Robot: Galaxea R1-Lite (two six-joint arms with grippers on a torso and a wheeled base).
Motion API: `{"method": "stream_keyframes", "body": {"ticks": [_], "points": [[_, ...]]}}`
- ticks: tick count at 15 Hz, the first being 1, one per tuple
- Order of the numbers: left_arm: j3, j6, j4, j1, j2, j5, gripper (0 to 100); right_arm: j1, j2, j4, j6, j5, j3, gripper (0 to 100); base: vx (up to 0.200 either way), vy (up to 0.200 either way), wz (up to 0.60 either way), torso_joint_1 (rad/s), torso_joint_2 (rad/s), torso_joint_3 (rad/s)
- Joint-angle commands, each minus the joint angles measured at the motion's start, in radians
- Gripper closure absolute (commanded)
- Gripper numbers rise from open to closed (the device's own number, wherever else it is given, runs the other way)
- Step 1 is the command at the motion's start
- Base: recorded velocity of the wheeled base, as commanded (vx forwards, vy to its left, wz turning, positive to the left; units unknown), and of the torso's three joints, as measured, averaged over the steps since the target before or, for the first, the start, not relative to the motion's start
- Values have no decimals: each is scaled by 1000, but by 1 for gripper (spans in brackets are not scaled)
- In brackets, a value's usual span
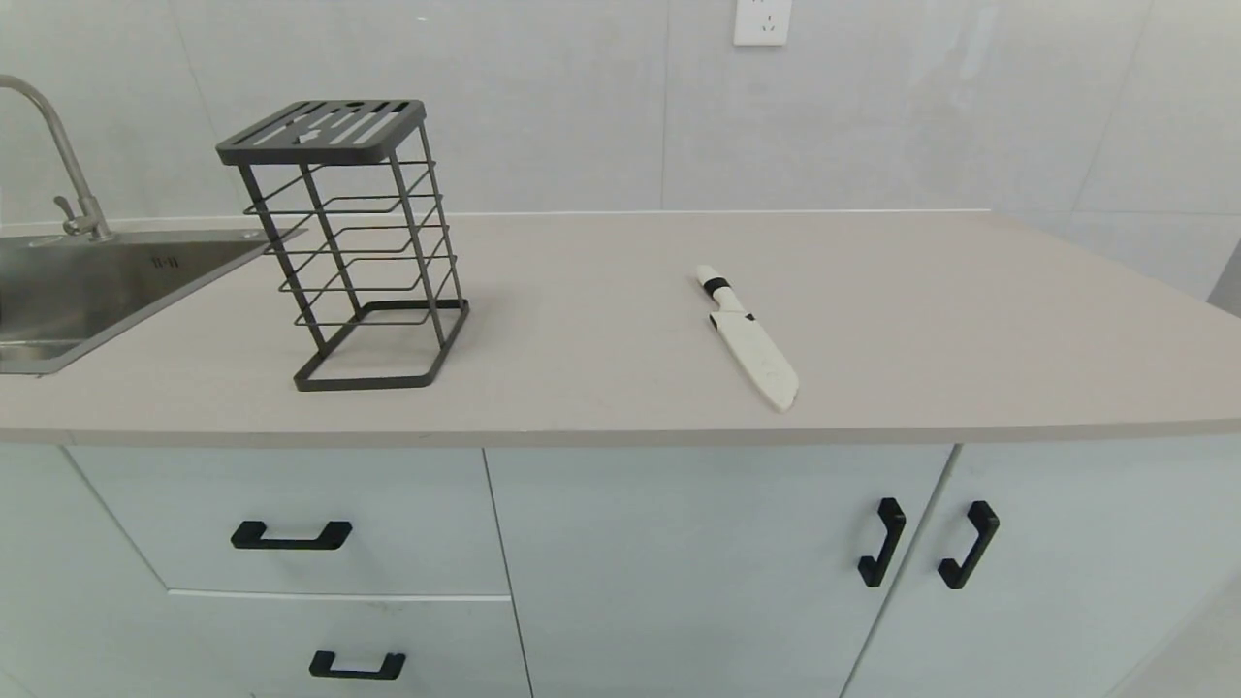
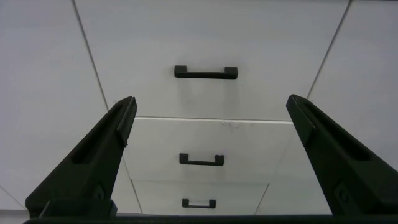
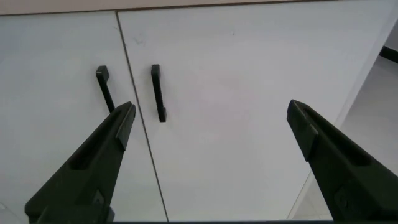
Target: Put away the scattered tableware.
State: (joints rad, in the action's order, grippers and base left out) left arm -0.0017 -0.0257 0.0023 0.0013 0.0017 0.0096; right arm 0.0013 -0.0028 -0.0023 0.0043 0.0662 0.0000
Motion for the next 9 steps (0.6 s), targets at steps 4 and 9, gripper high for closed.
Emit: {"method": "stream_keyframes", "body": {"ticks": [4,9], "points": [[0,-2,1,0,1,0,0,2,3,2,0,1,0,0,200,0,0,0,0,2],[0,-31,-2,0,1,6,0,0,3,2,0,0,0,0,80,0,0,2,2,1]]}}
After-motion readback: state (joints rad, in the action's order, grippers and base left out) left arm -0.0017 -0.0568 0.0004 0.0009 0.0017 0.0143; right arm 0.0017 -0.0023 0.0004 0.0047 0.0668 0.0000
